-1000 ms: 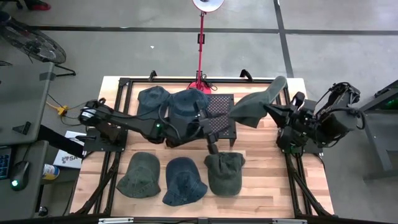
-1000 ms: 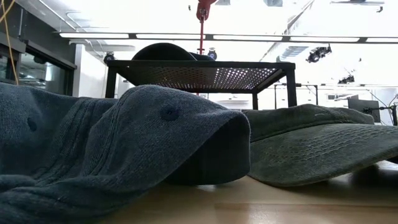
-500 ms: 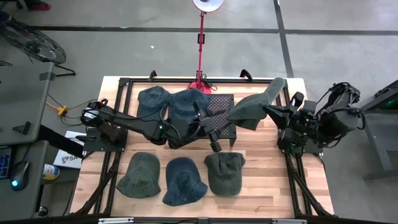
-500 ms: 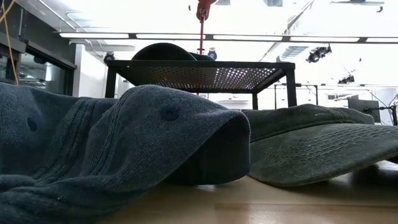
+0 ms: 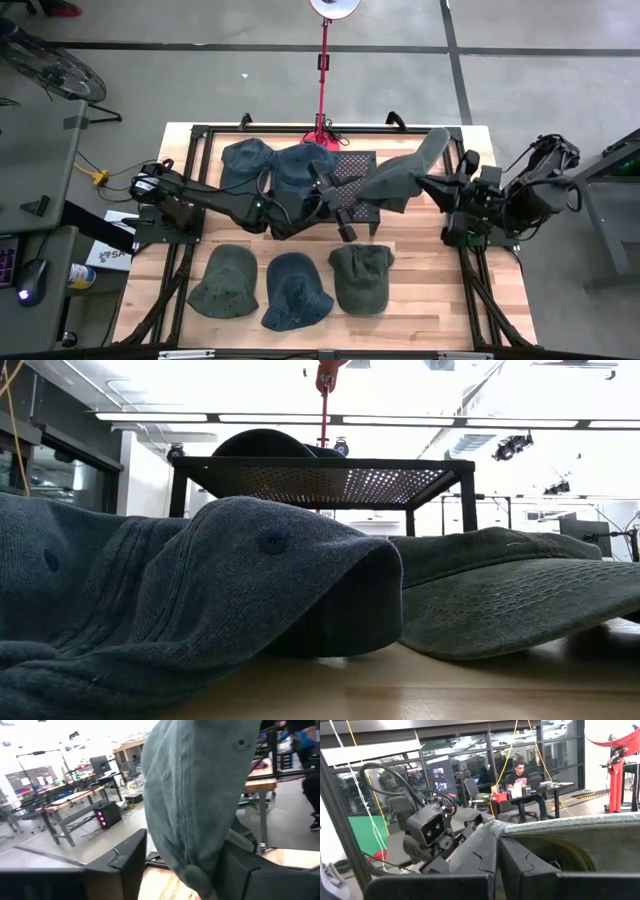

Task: Pick & Place hat
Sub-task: Put the bottom right gray cap on the shelf

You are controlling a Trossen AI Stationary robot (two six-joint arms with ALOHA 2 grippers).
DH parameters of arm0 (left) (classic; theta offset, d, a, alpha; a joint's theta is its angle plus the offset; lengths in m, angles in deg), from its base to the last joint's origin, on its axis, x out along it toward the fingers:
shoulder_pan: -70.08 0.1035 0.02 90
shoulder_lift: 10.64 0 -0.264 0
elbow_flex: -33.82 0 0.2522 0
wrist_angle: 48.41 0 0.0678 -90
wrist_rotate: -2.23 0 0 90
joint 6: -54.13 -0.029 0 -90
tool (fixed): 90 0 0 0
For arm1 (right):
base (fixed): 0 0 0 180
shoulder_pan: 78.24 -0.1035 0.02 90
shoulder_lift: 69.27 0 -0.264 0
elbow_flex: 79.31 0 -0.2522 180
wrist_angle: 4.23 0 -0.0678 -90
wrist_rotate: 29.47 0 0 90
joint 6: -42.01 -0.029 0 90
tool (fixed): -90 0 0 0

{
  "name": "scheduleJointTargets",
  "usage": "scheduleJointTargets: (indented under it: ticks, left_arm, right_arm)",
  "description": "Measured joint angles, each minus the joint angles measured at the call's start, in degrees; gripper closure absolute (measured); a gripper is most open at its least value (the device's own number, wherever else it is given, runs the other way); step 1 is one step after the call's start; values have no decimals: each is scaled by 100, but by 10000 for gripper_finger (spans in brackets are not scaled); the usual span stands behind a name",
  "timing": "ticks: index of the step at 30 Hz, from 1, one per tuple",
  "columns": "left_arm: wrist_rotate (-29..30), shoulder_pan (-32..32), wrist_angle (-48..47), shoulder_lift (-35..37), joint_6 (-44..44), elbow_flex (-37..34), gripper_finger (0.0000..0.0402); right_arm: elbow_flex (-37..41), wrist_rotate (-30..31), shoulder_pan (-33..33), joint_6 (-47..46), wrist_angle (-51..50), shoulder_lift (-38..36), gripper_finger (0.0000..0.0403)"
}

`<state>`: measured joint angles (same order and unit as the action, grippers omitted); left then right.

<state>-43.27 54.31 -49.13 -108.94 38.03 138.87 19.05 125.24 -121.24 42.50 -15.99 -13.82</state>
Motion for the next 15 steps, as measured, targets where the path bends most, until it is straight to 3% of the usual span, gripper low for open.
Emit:
scheduleJointTargets:
  ticks: [9, 15]
  left_arm:
    - [-68, 0, -7, 0, 5, -2, 379]
    - [-168, 0, 4, 0, -5, -2, 382]
  right_arm:
    - [0, 126, 0, 0, 2, -5, 403]
    - [0, 117, 0, 0, 2, -5, 403]
